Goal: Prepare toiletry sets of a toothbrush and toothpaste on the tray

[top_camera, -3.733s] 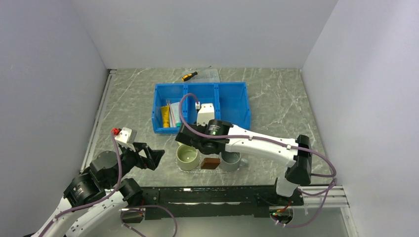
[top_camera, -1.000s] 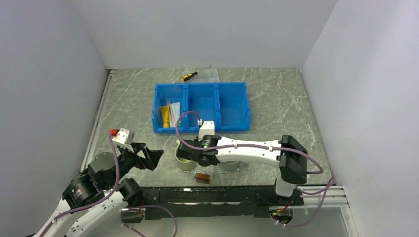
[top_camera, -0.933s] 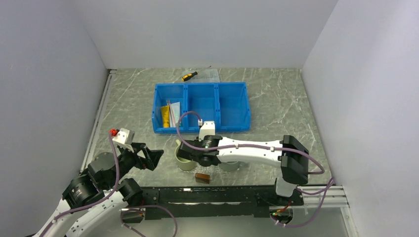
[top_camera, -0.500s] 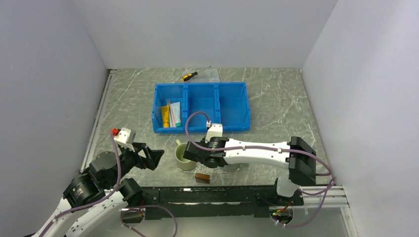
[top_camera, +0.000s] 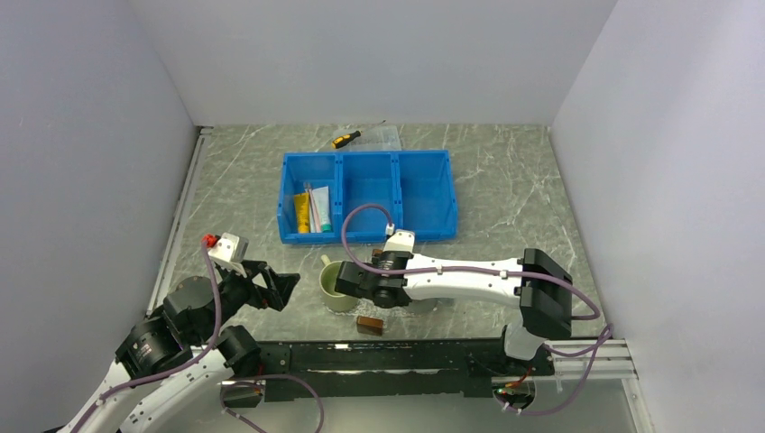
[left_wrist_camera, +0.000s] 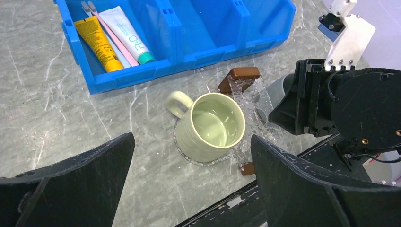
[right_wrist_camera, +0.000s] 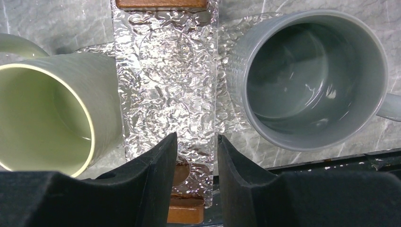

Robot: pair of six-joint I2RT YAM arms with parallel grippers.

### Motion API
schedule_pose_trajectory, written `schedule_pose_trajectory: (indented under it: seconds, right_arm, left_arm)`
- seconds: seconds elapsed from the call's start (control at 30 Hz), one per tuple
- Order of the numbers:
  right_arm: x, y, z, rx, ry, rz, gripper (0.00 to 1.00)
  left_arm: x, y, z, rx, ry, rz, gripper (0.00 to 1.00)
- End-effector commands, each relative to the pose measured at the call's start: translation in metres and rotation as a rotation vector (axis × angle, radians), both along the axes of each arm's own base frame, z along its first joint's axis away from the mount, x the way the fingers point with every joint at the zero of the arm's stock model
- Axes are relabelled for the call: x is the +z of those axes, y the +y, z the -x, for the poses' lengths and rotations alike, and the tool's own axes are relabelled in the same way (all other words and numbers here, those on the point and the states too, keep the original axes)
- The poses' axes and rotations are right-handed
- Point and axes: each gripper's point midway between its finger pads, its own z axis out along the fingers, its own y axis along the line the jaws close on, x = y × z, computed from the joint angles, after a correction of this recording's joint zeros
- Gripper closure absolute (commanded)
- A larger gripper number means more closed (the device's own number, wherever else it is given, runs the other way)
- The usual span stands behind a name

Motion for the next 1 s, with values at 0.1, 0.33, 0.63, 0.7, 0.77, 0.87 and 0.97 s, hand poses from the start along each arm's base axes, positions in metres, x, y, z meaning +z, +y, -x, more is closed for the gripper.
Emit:
schedule_pose_trajectory:
  seconds: [0.1, 0.33, 0.63, 0.7, 0.77, 0.87, 0.97]
  right_arm:
    - [0.000, 0.002, 0.008, 0.021, 0.028, -0.028, 0.61]
    - [-0.008, 0.008, 0.020, 0.053, 0.054, -0.022, 0.61]
    - [-0.013, 0.009, 0.029, 0.069, 0.069, -0.050, 0.61]
    - [-0.017, 0.008, 0.031, 0.069, 0.075, -0.045, 0.61]
    - [-0.019, 0.009, 0.031, 0.072, 0.077, -0.046, 0.63]
    - [-0.019, 0.010, 0.031, 0.078, 0.074, -0.051, 0.66]
    - [-0.018, 0.008, 0.030, 0.081, 0.070, -0.045, 0.71]
  left_arm:
    - [0.013, -0.001, -0.001, 0.007, -0.016, 0.031, 0.01]
    - [0.013, 0.000, -0.001, 0.008, -0.017, 0.034, 0.01]
    - [0.012, -0.001, -0.001, 0.008, -0.013, 0.029, 0.01]
    - [0.012, -0.001, -0.002, 0.008, -0.012, 0.027, 0.01]
    - [0.012, -0.001, -0.002, 0.008, -0.011, 0.028, 0.01]
    - [0.011, -0.001, -0.002, 0.011, -0.009, 0.026, 0.01]
    - [0.010, -0.002, -0.003, 0.011, -0.003, 0.019, 0.01]
